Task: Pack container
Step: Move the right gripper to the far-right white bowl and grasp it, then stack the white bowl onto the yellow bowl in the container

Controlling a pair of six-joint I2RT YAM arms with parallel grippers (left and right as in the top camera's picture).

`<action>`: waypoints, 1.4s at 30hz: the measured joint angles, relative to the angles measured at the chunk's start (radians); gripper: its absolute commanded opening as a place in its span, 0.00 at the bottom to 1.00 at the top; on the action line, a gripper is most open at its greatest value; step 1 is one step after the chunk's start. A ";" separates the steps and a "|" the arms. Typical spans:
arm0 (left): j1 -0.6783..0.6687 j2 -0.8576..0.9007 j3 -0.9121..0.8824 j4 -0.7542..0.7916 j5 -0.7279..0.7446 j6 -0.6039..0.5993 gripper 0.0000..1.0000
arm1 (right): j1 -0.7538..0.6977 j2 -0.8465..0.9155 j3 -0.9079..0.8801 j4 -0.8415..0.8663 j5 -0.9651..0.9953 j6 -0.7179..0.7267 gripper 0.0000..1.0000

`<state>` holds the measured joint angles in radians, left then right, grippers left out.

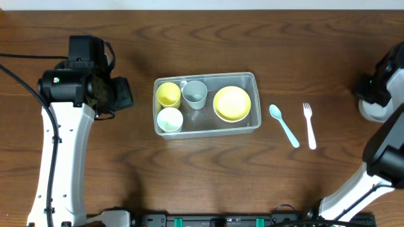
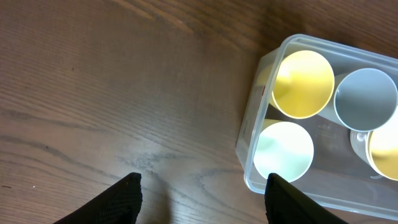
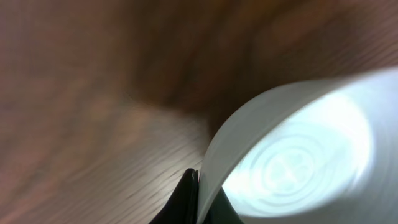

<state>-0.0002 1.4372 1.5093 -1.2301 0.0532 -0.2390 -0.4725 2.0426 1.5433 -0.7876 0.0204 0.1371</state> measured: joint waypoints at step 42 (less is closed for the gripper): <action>0.000 0.000 0.000 0.000 0.000 0.000 0.64 | 1.068 -0.230 -0.050 -0.166 -0.168 -0.348 0.06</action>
<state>-0.0002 1.4372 1.5093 -1.2301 0.0528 -0.2390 0.5953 1.8122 1.4929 -0.9539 -0.1478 -0.2104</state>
